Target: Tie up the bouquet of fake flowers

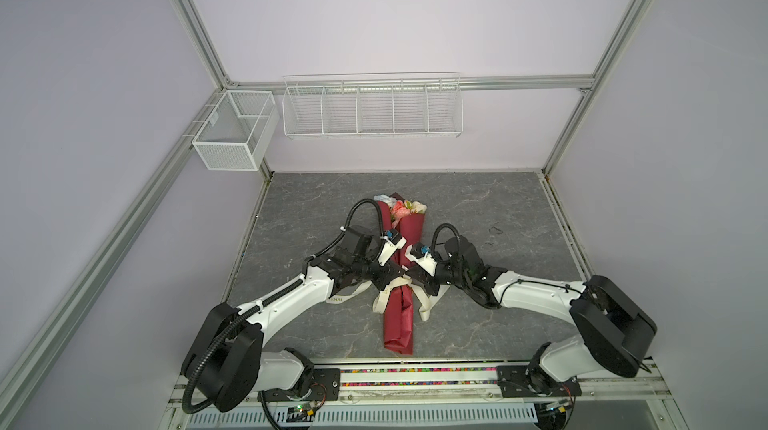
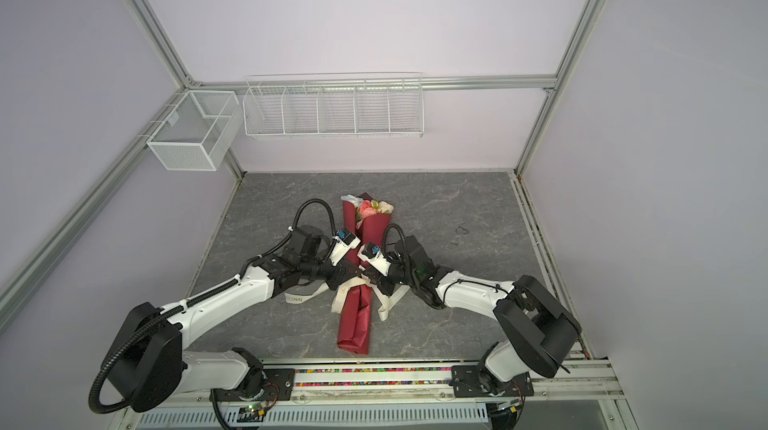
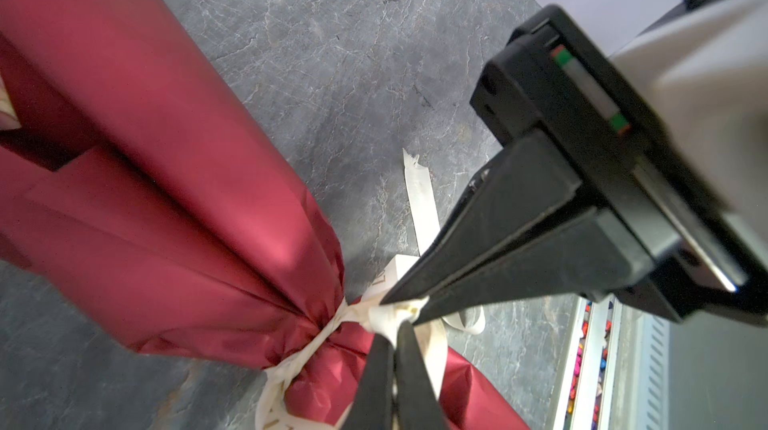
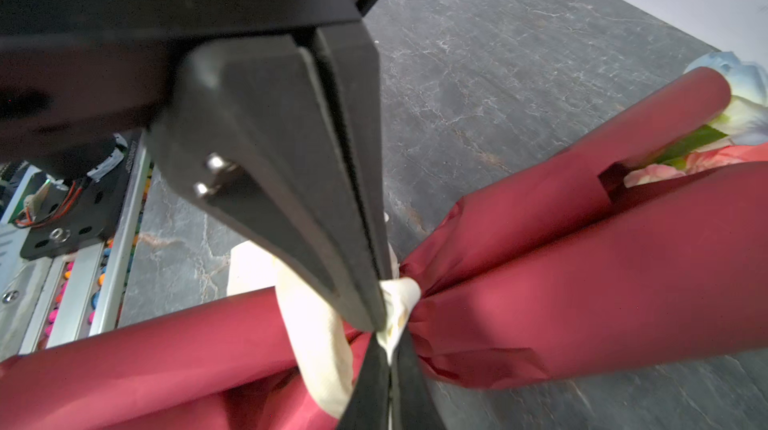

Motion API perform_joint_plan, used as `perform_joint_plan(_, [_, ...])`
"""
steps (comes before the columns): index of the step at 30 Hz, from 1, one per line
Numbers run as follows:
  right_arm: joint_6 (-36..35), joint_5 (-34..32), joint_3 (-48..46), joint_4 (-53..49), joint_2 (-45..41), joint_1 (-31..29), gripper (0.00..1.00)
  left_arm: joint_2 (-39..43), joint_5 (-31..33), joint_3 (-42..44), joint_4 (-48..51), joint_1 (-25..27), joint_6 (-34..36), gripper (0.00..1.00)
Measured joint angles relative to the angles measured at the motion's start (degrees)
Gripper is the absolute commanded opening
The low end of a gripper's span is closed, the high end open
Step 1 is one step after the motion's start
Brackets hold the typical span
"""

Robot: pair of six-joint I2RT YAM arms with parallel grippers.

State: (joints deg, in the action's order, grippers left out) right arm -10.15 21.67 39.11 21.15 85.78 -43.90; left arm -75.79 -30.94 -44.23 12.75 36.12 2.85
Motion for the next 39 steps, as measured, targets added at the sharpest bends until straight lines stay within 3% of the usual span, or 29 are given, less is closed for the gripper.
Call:
perform_joint_plan(4, [1.79,-1.7,0.0,0.33,-0.24,0.09,0.06,2.58,1.73,0.46,0.83,0.0,-2.49,0.5])
perform_joint_plan(6, [2.86,-2.54,0.0,0.31,-0.37,0.11,0.06,5.25,3.21,1.33,1.4,0.0,-4.42,0.71])
perform_joint_plan(7, [3.54,-3.19,0.0,0.28,-0.44,0.15,0.06,7.04,4.17,2.16,1.6,0.0,-5.49,0.76])
perform_joint_plan(13, [7.39,-6.58,0.0,0.11,-0.59,0.22,0.06,15.52,8.96,7.17,5.44,0.04,-16.13,0.64])
perform_joint_plan(20, [9.66,-9.11,0.02,-0.92,-0.59,0.22,0.06,17.31,10.19,13.4,7.1,0.87,-26.47,0.58])
perform_joint_plan(26, [10.6,-11.3,0.11,-1.73,-0.59,0.22,0.06,13.64,9.27,13.53,6.32,1.4,-28.92,0.33])
perform_joint_plan(32, [11.26,-12.9,0.2,-2.73,-0.59,0.24,0.06,11.3,7.41,13.49,5.49,1.46,-29.73,0.25])
perform_joint_plan(39, [12.02,-13.88,0.55,-4.26,-0.59,0.26,0.06,11.76,7.08,13.49,4.17,1.46,-29.97,0.03])
